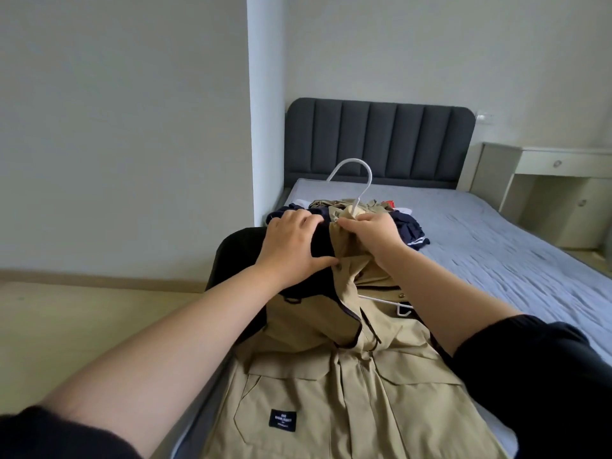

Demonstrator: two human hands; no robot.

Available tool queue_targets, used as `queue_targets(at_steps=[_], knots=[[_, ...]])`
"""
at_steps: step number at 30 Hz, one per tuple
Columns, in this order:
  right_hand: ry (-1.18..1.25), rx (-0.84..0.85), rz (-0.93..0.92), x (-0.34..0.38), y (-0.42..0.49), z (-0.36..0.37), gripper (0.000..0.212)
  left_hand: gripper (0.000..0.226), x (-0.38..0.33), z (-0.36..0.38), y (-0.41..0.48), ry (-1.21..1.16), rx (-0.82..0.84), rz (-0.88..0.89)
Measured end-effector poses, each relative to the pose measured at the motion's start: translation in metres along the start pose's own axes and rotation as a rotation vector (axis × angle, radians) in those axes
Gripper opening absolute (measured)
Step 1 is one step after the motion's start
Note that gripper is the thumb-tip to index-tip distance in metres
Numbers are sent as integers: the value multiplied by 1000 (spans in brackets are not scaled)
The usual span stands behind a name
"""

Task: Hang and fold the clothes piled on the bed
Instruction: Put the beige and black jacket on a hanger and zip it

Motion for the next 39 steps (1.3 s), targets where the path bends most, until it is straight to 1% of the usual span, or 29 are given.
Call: queue_targets(at_steps=[1, 2, 5, 6, 8, 10, 12, 14, 15, 18, 19, 21, 22, 23, 24, 25, 26, 27, 28, 29, 30, 32, 34, 37, 39], knots=[[-24, 7, -6, 3, 0, -2, 57, 79, 1, 2, 4, 0, 30, -37], [-43, 10, -10, 6, 0, -4, 55, 78, 0, 4, 7, -40, 58, -73], [-102, 30, -50, 11, -3, -9, 45, 56, 0, 10, 16, -264, 164, -206], [-132, 36, -76, 12, -5, -10, 40, 49, -1, 11, 17, -329, 215, -224], [-175, 39, -126, 13, -10, -12, 34, 36, -3, 17, 17, -462, 285, -235], [-158, 45, -147, 13, -13, -13, 30, 27, 1, 19, 14, -517, 292, -249], [-101, 11, -145, 10, -15, -20, 35, 22, 9, 20, 9, -534, 259, -277], [-71, -113, -130, -1, -14, -38, 37, 18, 17, 17, 3, -573, 194, -337], [-75, -195, -114, -11, -13, -48, 35, 15, 21, 16, 1, -594, 156, -379], [-217, -419, 23, -53, -16, -67, 25, 6, 25, 14, -5, -618, 87, -486], [-226, -496, 83, -67, -20, -69, 28, 6, 24, 14, -7, -610, 83, -502], [-106, -643, 196, -93, -28, -73, 41, 9, 22, 15, -9, -629, 66, -533], [-43, -670, 271, -107, -27, -73, 46, 9, 24, 16, -10, -659, 49, -551], [2, -642, 366, -120, -25, -70, 51, 9, 25, 17, -11, -693, 31, -564], [51, -566, 458, -134, -22, -65, 54, 9, 26, 17, -13, -717, 19, -568], [125, -466, 521, -145, -19, -56, 52, 10, 27, 17, -14, -731, 11, -561], [212, -355, 551, -150, -19, -47, 41, 15, 27, 17, -14, -734, 4, -551], [266, -269, 557, -154, -19, -39, 25, 21, 28, 16, -15, -728, 1, -541], [247, -222, 549, -157, -19, -36, 15, 23, 28, 16, -15, -718, 5, -531], [187, -207, 539, -159, -18, -35, 14, 22, 30, 16, -16, -698, 19, -518], [137, -217, 527, -160, -17, -37, 18, 20, 32, 16, -16, -660, 42, -501], [92, -296, 489, -158, -14, -48, 21, 15, 40, 17, -20, -537, 92, -458], [111, -385, 463, -152, -15, -66, 18, 16, 53, 17, -26, -406, 105, -445], [42, -435, 411, -140, -14, -94, 31, 20, 74, 21, -35, -280, 85, -514], [35, -457, 357, -125, -13, -103, 36, 23, 75, 28, -38, -223, 89, -554]])
Point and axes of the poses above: each hand's wrist, its own y-axis towards the middle knuckle, its own z-axis out of the palm, x = y × z, the point moved 5 cm from there along y, towards the middle knuckle, and after that the axes turned 2 degrees about x, right-handed, at the moved point
